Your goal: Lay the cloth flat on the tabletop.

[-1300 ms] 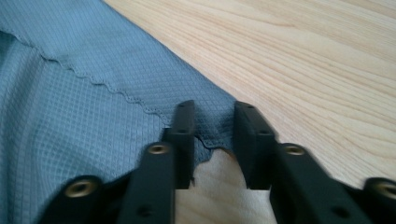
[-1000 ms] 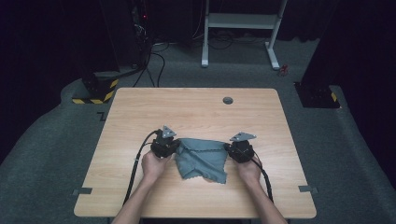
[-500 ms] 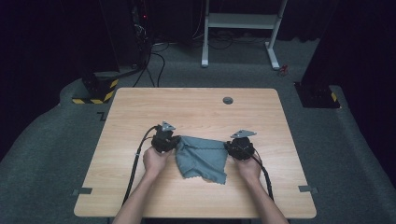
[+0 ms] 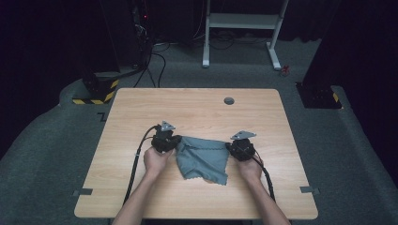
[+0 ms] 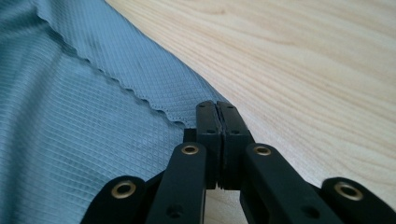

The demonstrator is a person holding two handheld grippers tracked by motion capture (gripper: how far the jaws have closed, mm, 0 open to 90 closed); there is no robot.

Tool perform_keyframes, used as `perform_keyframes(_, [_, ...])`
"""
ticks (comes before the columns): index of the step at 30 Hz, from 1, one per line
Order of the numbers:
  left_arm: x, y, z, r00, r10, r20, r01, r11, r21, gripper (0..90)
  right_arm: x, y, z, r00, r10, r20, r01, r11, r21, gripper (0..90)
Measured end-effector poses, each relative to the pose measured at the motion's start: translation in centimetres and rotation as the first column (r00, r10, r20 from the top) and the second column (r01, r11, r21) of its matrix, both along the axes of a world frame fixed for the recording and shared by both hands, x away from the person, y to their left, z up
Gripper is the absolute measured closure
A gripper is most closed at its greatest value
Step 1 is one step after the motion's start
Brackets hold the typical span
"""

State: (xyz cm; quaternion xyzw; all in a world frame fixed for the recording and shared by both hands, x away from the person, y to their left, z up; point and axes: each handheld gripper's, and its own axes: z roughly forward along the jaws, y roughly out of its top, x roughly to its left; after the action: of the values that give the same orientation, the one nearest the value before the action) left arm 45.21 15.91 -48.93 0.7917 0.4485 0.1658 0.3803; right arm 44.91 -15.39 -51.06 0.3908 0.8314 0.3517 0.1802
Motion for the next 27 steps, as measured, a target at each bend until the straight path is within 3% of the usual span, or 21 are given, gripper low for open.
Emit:
perform_keyframes(4, [0.2,0.2,0.3,1.0000,0.002,-0.001,-0.003,1.0000,-0.007,84.6,0.1,0.1,0.8,1.0000,0.003,-0.001,-0.003,1.000,0.015,88.7])
perform_keyframes(12, [1.0,0.1,0.0,0.9999,0.004,-0.015,-0.004,0.9999,0.010,88.2,1.2,0.1,0.7,0.9993,-0.020,-0.033,0.021,1.000,0.013,88.8])
perform_keyframes(16, [1.2,0.1,0.1,0.9998,0.016,-0.012,-0.016,0.9998,-0.011,88.4,1.5,0.2,1.0,0.9991,-0.029,-0.031,0.030,0.999,0.024,88.7])
perform_keyframes(20, [2.3,0.2,-0.5,0.9979,0.050,-0.041,-0.050,0.9987,-0.002,88.4,2.2,0.3,0.8,0.9968,-0.055,-0.058,0.057,0.998,0.038,88.5])
perform_keyframes(26, [3.1,-0.3,-1.1,0.9967,0.065,-0.048,-0.063,0.9974,0.036,88.5,2.9,0.5,0.7,0.9955,-0.068,-0.066,0.070,0.997,0.034,88.2])
perform_keyframes(27, [3.3,-0.3,-1.2,0.9960,0.076,-0.048,-0.075,0.9969,0.026,88.5,3.0,0.5,0.7,0.9951,-0.071,-0.069,0.074,0.997,0.034,88.1])
